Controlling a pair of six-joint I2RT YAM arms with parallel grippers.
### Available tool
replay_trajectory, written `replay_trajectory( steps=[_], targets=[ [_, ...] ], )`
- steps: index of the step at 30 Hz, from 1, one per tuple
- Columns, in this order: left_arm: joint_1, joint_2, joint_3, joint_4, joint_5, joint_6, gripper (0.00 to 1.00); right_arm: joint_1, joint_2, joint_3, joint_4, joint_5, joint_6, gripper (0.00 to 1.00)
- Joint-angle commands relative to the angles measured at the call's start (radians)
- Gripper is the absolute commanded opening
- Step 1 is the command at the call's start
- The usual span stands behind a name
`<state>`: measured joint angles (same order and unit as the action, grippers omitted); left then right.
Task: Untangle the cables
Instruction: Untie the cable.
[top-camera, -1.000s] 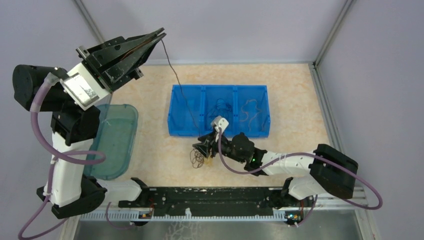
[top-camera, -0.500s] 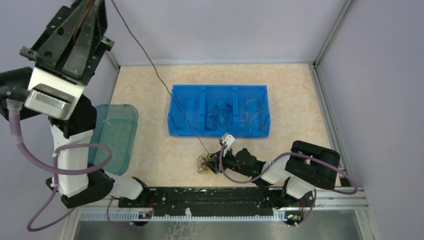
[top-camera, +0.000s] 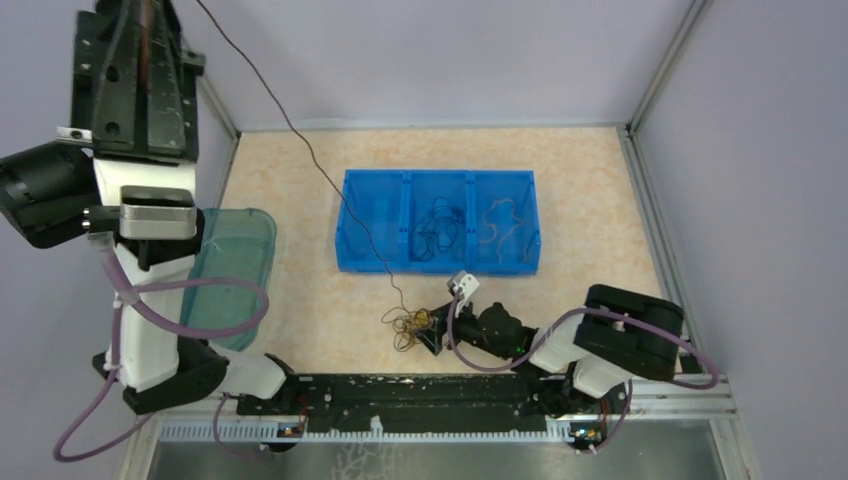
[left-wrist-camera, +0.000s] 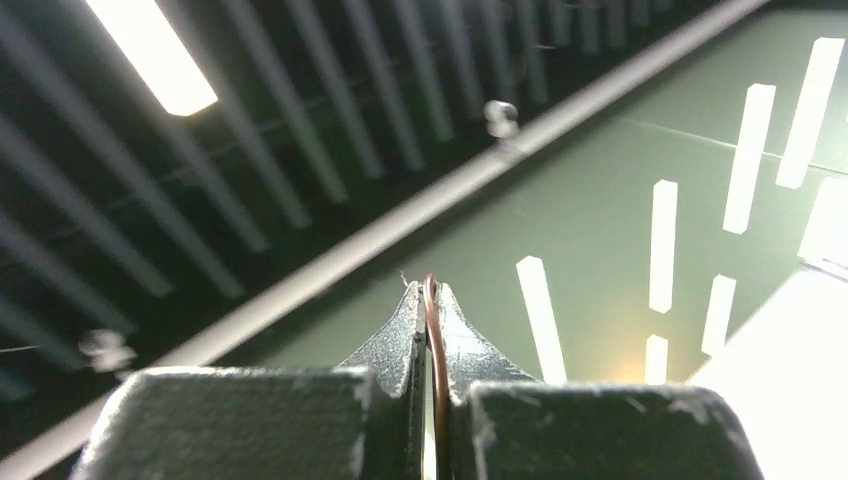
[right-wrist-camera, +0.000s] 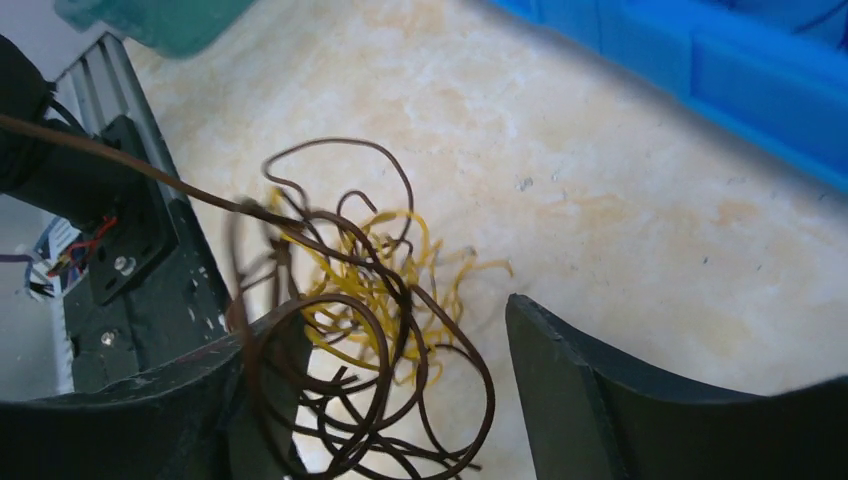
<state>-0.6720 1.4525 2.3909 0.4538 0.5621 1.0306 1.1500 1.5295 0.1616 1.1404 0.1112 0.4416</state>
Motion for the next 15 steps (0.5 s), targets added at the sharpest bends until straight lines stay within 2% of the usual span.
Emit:
replay_trajectory(
  steps=[1, 4, 8, 13, 15],
  targets=[
    [0.000, -0.182, -0.282, -0.124, 0.004, -0.073, 0.00, 0.012, -0.200, 0.052, -0.087, 0.013, -0.070, 0.74],
    [0.000, -0.256, -0.413, -0.229, 0.023, -0.161, 0.00, 0.011, -0.336, 0.137, -0.254, -0.066, -0.138, 0.81],
    [0.000, -0.275, -0.453, -0.291, 0.027, -0.256, 0.00, 0.012, -0.433, 0.219, -0.358, -0.160, -0.204, 0.86],
    [0.000, -0.264, -0.436, -0.290, 0.016, -0.294, 0.00, 0.011, -0.381, 0.352, -0.407, -0.231, -0.262, 0.85],
    [0.000, -0.264, -0.434, -0.293, 0.019, -0.296, 0.00, 0.011, -0.337, 0.393, -0.418, -0.224, -0.276, 0.81]
  ],
)
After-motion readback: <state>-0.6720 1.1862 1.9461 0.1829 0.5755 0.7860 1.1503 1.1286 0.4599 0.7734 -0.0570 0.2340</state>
